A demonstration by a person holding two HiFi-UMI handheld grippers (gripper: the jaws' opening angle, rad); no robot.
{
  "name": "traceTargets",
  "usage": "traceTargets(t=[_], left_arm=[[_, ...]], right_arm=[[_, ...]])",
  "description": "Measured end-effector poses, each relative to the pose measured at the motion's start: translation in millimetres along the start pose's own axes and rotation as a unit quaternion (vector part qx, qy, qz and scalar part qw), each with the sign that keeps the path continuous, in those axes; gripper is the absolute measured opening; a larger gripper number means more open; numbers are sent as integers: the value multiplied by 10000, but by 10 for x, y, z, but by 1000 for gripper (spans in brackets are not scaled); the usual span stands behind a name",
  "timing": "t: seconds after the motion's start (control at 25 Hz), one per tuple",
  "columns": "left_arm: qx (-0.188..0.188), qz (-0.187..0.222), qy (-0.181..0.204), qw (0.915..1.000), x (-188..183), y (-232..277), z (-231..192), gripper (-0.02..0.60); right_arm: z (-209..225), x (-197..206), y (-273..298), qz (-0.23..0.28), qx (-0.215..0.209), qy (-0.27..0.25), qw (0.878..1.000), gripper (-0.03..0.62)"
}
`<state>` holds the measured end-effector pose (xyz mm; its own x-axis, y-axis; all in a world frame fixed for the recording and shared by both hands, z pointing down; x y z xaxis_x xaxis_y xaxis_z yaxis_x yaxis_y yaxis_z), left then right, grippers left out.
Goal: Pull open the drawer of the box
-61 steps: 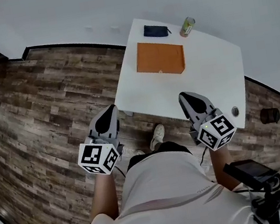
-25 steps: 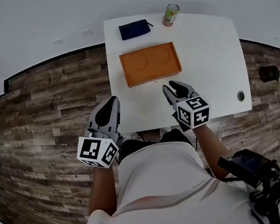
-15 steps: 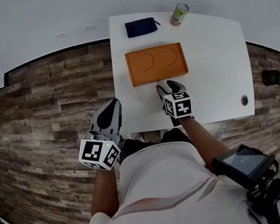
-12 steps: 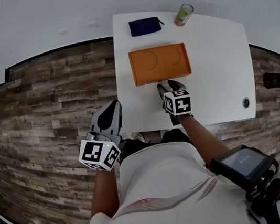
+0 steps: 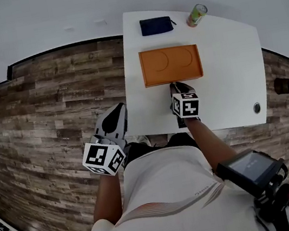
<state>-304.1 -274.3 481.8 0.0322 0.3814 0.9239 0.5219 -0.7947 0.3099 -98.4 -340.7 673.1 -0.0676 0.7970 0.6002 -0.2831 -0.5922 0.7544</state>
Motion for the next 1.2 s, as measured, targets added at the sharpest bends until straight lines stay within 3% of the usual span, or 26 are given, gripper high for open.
traceTargets(t=[0.64, 1.2], left_arm=[[120, -126, 118, 9998, 61, 50, 96, 11], [394, -94, 238, 9989, 53, -41, 379, 11]], right_arm=[[18, 149, -65, -87, -61, 31, 9999, 77], [4, 773, -533, -323, -134, 129, 9993, 77]])
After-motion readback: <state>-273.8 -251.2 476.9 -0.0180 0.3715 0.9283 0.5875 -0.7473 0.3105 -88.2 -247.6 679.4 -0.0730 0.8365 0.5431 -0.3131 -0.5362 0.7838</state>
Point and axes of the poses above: the fingertips, and each gripper's own axes: y forward along the fingers, z to its right, x out of its underside, the point moved 1 cm from there along -y, backward along the fingers, and after that the axes turned 9 degrees about y, right-handed, at the moved point
